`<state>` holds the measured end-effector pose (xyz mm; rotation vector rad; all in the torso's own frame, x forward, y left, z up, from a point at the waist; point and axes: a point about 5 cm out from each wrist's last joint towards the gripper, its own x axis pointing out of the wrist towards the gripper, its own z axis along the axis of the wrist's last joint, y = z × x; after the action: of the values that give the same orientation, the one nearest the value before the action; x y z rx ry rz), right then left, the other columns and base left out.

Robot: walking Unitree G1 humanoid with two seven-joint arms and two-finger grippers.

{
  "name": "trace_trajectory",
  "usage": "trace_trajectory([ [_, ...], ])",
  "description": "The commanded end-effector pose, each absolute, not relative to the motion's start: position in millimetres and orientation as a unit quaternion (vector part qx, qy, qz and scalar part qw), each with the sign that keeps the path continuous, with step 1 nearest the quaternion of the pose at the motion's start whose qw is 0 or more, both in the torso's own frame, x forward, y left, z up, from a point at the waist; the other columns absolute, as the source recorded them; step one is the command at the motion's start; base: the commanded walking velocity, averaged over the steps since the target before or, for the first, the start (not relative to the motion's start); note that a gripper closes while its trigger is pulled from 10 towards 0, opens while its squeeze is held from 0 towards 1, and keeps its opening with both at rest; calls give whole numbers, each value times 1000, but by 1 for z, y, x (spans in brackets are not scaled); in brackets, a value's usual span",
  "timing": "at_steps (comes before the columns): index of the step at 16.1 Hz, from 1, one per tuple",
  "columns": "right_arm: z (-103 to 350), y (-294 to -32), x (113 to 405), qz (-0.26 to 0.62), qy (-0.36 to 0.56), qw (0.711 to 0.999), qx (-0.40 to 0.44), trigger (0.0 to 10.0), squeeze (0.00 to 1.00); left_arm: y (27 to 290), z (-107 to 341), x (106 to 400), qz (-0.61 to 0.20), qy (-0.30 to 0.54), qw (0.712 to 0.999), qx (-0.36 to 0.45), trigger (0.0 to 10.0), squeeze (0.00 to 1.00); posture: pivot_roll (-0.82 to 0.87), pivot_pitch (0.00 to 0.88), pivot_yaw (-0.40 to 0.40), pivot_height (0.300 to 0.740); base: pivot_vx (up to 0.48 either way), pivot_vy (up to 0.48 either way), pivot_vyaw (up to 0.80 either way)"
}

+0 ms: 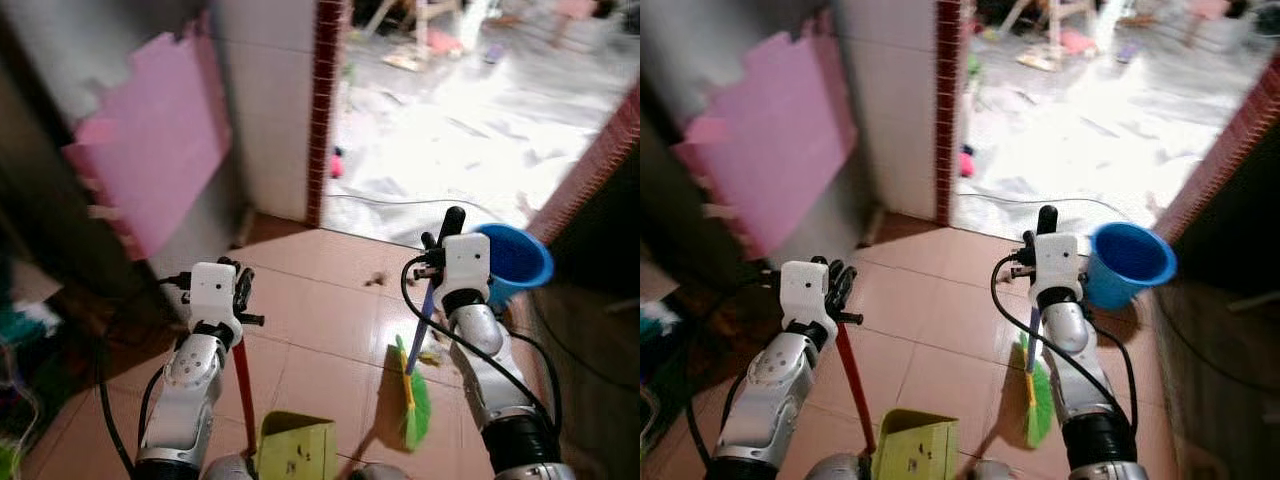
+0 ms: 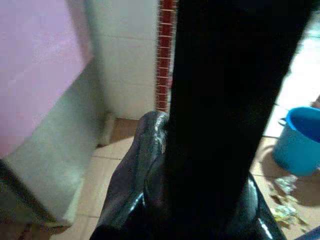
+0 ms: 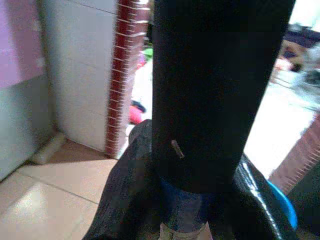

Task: Sweep floor

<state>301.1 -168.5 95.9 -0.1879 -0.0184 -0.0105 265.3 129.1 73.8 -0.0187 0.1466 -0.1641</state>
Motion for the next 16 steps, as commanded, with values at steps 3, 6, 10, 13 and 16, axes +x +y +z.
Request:
trace_trajectory([
  [3, 95, -184, 300, -47, 2, 994, -98, 10000, 0, 118, 84, 270, -114, 49, 992, -13, 10000, 0, -45, 0, -59, 740, 0, 0, -800],
  [6, 89, -175, 305, -40, 4, 996, -79, 10000, 0, 123, 86, 279, -106, 53, 993, -23, 10000, 0, -39, 0, -2, 740, 0, 0, -267],
  [10, 83, -163, 308, -28, 19, 998, -54, 10000, 0, 126, 87, 291, -104, 53, 992, -39, 10000, 0, -49, 0, -7, 740, 0, 414, -366],
  [13, 89, -165, 310, -24, 8, 998, -58, 10000, 0, 129, 88, 294, -93, 52, 993, -48, 10000, 0, -59, 0, -12, 740, 0, 480, -800],
  [16, 92, -169, 315, -27, 3, 998, -65, 10000, 0, 125, 85, 291, -97, 55, 993, -51, 10000, 0, -60, 0, -23, 740, 0, 480, -800],
])
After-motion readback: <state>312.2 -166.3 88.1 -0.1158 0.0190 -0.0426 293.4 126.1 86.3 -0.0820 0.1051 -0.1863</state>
